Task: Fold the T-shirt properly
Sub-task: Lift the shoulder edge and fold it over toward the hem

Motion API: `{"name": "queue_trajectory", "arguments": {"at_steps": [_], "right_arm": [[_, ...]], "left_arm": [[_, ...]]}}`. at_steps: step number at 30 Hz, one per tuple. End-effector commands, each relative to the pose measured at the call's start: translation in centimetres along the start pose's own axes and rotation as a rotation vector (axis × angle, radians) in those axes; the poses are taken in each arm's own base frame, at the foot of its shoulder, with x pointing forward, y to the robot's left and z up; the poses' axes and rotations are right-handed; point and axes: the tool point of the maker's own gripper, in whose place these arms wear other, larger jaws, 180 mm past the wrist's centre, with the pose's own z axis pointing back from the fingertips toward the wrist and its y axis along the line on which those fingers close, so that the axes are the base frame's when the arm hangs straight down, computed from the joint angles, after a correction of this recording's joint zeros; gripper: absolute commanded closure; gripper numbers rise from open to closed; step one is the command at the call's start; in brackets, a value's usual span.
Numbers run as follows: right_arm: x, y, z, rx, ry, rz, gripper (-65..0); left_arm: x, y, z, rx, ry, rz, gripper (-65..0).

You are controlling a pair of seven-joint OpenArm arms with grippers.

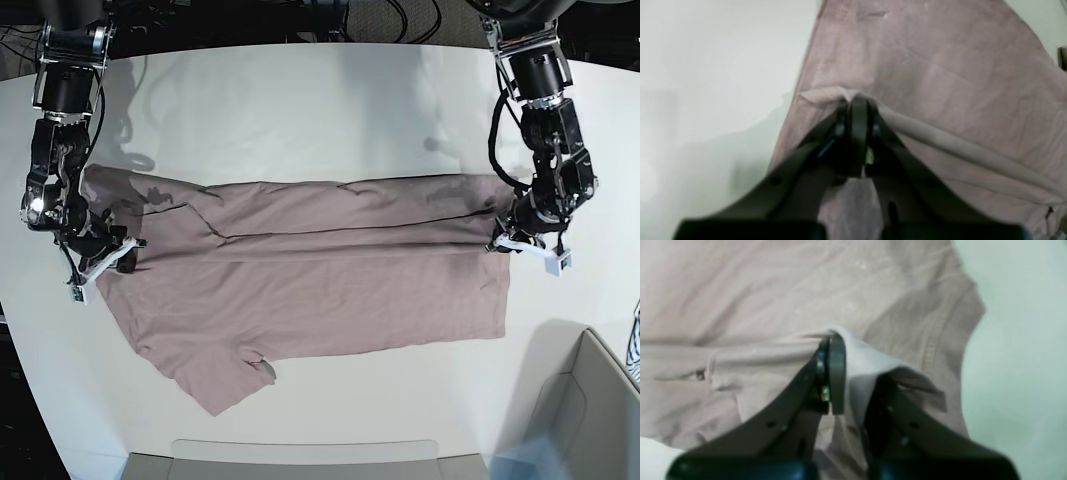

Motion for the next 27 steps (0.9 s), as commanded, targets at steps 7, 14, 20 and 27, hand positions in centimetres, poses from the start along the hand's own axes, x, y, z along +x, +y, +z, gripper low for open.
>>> {"name": "queue_trajectory", "arguments": {"at_steps": [7,14,20,27], "right_arm": [[3.4,-1.1,0.2,-0.036,-0.083,0.031,0.0],[6.0,-1.5,1.1,-0.046,-0.131,0.047,-6.1],[6.8,-1.5,1.6,-0.049,-0.15,0.062,-23.5],[6.7,-1.6,3.4,-0.065,-0.192,0.081,-26.9]], "left_arm": [[2.2,-0.7,0.5,-0.012,-0.056,-0.023,-6.4],[3.8,-1.8,1.8,-0.03,-0.109,-0.056,-16.7],[4.2,-2.0,2.1,-0.033,-0.125,-0.065,-16.7],[3.3,-2.3,3.2,-0.037,-0.112,-0.1,-16.6]]}}
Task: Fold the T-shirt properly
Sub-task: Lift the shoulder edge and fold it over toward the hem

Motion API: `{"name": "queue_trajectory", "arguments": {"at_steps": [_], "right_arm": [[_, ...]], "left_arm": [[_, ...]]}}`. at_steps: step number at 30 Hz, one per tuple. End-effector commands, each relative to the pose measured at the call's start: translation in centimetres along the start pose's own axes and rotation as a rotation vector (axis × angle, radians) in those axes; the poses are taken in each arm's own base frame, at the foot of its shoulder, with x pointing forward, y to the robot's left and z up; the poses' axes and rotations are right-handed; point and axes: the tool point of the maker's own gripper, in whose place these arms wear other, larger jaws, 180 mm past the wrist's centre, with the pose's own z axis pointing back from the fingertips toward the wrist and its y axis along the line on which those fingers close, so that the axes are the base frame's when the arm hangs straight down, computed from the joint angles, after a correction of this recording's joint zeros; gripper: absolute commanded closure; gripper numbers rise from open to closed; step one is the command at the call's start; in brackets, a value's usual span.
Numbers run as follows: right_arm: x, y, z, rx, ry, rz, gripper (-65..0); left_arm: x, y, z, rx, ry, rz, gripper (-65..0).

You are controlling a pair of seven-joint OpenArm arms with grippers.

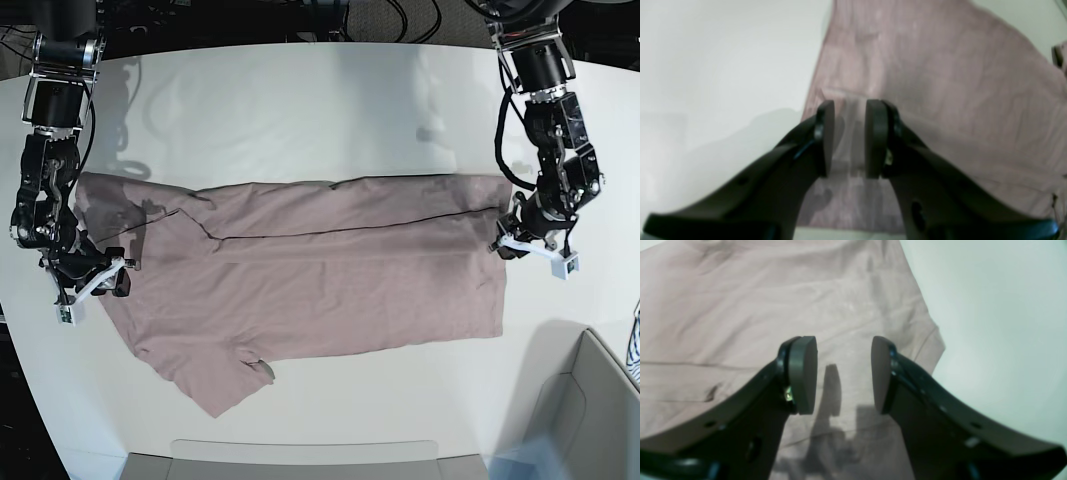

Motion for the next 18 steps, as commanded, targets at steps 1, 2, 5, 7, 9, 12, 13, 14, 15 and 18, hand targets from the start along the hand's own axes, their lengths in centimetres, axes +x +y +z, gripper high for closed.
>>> {"name": "queue_trajectory", "arguments": {"at_steps": [1,2,5,7,9,12,13,14,15,18], "right_arm": [[2.3,-0.9,1.5,-0.024,-0.08,0.017,-26.9],[2.1,-0.6,2.0,-0.023,-0.092,0.019,-26.9],[-0.2,0.7,2.4,-0.005,-0.066,0.024,-26.0],[-1.7,0.5,2.3,-0.006,-0.035,0.018,-22.4],[-3.3,0.5,1.8,-0.002,0.002,-0.01,-16.0],[-5.1,-0.2,1.0,-0.012,0.053,-0.042,-5.2],[-5.7,-0.4,0.8,-0.014,0.068,-0.052,-2.1],[-5.9,-0.7,0.6,-0.016,0.075,-0.062,0.0],[-6.1,-0.8,0.3,-0.016,0.087,-0.072,0.0],[-8.3,-0.2,-0.8,0.003,0.164,-0.053,0.0]], "left_arm": [[2.5,-1.3,1.2,-0.029,-0.086,-0.043,-15.7],[2.4,-1.6,1.7,-0.035,-0.094,-0.06,-14.1],[0.9,-3.9,1.7,-0.073,-0.07,-0.137,-5.7],[0.2,-4.8,1.3,-0.09,-0.05,-0.165,0.0],[-0.6,-5.8,1.0,-0.108,-0.029,-0.187,0.0],[-1.6,-7.0,0.6,-0.13,0.001,-0.218,0.0],[-2.0,-7.0,0.4,-0.131,0.012,-0.22,0.0],[-2.5,-6.8,0.0,-0.126,0.029,-0.218,0.0],[-3.1,-6.1,-0.4,-0.115,0.051,-0.205,0.0],[-4.4,-4.3,-2.3,-0.078,0.084,-0.163,0.0]]}}
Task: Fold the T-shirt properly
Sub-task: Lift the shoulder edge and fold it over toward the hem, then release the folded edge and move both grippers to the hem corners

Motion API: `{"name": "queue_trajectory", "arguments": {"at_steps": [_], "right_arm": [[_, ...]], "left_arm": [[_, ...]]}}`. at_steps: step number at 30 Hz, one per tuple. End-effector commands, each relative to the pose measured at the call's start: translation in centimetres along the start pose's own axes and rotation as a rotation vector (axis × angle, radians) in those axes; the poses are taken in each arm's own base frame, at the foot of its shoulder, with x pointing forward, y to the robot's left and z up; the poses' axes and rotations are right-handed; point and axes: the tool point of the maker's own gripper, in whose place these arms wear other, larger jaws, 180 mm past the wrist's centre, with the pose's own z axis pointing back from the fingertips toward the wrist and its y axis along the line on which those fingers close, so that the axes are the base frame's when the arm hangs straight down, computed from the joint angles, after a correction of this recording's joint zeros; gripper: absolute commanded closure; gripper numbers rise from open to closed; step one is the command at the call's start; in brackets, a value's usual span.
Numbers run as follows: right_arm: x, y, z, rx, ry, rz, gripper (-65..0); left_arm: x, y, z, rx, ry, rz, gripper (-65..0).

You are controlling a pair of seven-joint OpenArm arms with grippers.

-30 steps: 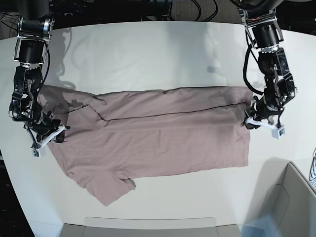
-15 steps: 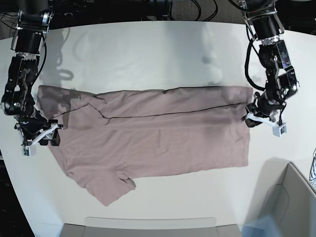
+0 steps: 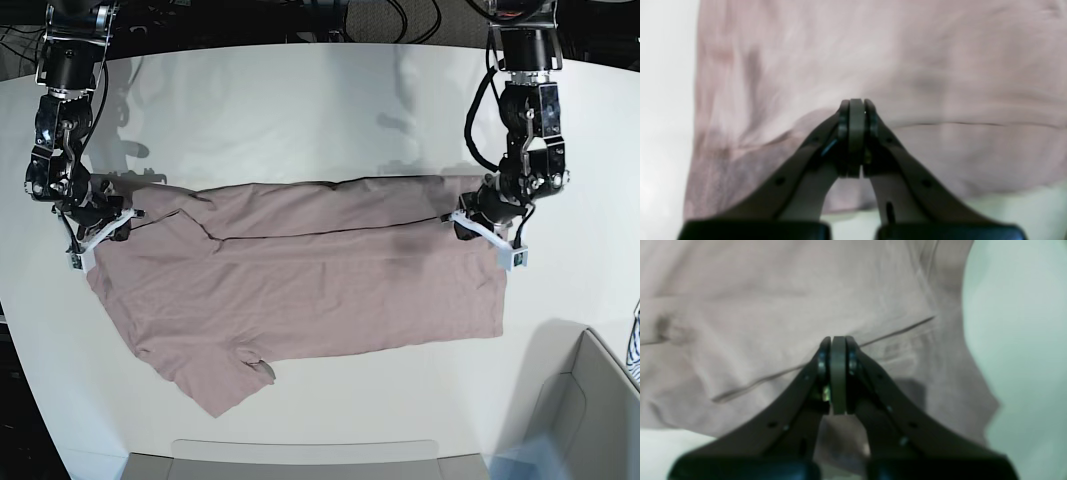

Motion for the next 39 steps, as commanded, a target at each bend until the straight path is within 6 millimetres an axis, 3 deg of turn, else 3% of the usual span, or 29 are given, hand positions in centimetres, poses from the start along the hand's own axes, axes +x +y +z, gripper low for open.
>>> {"name": "queue_trajectory", "arguments": {"at_steps": [1,4,6,9,14,19,30,33,39], "right_arm": [[1.6,-0.2,0.3,0.003,-0.035,0.03,0.0],[-0.3,0.5,-0.3,0.015,0.034,0.093,0.0],[-2.4,0.9,-0.4,0.023,0.077,0.106,0.0],[-3.9,0.9,-0.2,0.025,0.101,0.108,0.0],[-7.6,0.9,1.3,0.027,0.156,0.144,0.0],[-9.9,0.9,3.0,0.028,0.186,0.18,0.0],[-14.0,-0.4,8.0,-0.016,0.211,0.174,0.0],[-14.7,-0.9,9.0,-0.032,0.219,0.17,0.0],[-15.9,0.2,10.6,-0.016,0.261,0.204,0.0]], "left_arm": [[1.3,0.0,-0.1,-0.007,-0.032,-0.013,0.0],[-0.7,1.0,-0.9,0.017,0.032,-0.037,0.0],[-3.0,1.4,-1.2,0.026,0.087,-0.045,0.0],[-6.6,3.5,-0.5,0.065,0.159,-0.044,0.0],[-14.2,8.3,2.5,0.161,0.291,0.009,0.0],[-18.8,10.1,5.2,0.203,0.363,0.027,0.0],[-21.9,11.4,10.9,0.25,0.387,0.014,0.0],[-21.4,12.0,11.5,0.269,0.37,0.02,0.0],[-21.0,12.7,12.9,0.293,0.39,0.033,0.0]]}}
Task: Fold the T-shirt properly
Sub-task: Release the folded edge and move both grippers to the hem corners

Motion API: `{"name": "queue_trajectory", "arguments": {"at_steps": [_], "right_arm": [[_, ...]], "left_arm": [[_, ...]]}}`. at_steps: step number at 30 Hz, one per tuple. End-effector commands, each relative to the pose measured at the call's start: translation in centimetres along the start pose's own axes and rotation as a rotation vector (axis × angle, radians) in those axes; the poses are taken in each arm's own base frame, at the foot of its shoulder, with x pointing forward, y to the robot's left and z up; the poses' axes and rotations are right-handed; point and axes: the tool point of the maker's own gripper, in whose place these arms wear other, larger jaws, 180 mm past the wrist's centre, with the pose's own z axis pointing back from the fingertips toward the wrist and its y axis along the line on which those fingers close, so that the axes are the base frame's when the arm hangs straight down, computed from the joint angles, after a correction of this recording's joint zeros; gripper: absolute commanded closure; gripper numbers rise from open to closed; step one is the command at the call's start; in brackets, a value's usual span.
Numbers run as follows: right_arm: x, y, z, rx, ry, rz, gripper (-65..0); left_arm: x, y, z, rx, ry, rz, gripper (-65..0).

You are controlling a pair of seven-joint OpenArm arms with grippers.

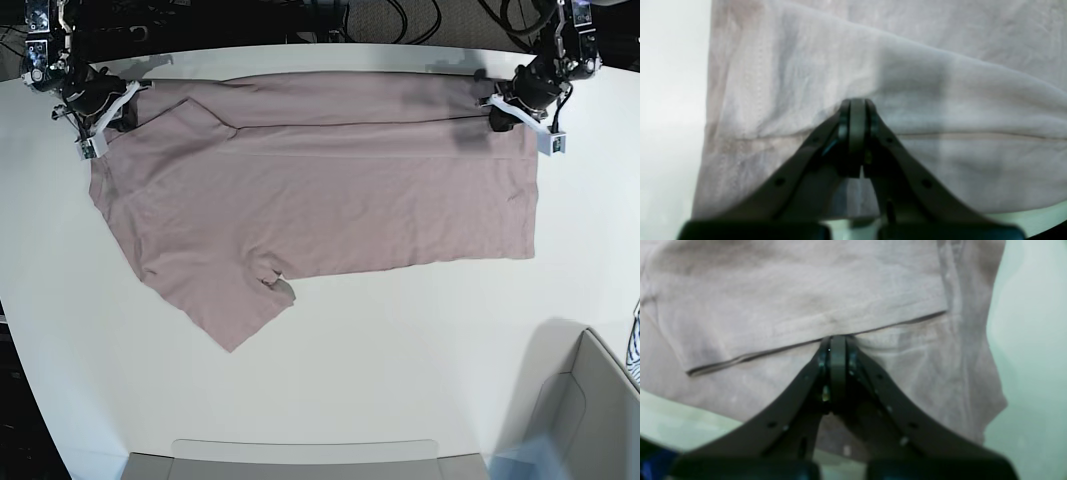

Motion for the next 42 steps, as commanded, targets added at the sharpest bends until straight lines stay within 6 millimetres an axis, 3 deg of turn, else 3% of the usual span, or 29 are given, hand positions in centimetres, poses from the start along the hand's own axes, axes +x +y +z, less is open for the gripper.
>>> {"name": "queue_trajectory", "arguments": {"at_steps": [1,4,8,17,22,25,29,33,36,38,42], "right_arm": [[-1.7,-0.7,0.4,-0.031,0.094,0.024,0.0],[-0.8,0.6,0.5,-0.013,0.062,0.02,0.0],[2.3,1.3,1.6,-0.024,-0.042,0.013,0.0],[6.7,0.2,5.4,-0.109,-0.139,0.042,0.0],[11.2,-1.5,7.2,-0.172,-0.281,0.027,0.0],[15.7,-1.6,7.4,-0.167,-0.378,0.047,0.0],[21.2,-0.3,5.0,-0.108,-0.414,0.117,0.0],[23.6,-1.8,-0.8,-0.128,-0.282,0.137,0.0],[24.0,-2.1,-5.0,-0.125,-0.222,0.123,0.0],[22.9,-2.6,-7.6,-0.136,-0.187,0.114,0.0],[20.6,-2.6,-9.3,-0.139,-0.118,0.109,0.0]], "left_arm": [[-4.6,3.3,1.0,0.147,0.185,-0.011,0.0],[-2.5,2.9,1.8,0.144,0.127,-0.024,0.0],[0.2,1.0,2.6,0.113,0.047,-0.071,0.0],[4.3,-1.3,3.5,0.074,-0.068,-0.117,0.0],[5.8,-2.6,4.3,0.055,-0.119,-0.145,0.0],[8.4,-2.6,5.3,0.064,-0.198,-0.14,0.0],[10.8,-1.9,6.3,0.086,-0.269,-0.118,0.0],[11.9,-2.1,6.5,0.083,-0.3,-0.116,0.0],[12.1,-2.2,6.4,0.079,-0.301,-0.116,0.0],[12.0,-2.3,6.3,0.077,-0.3,-0.117,0.0],[12.3,-2.3,6.4,0.077,-0.306,-0.113,0.0]]}}
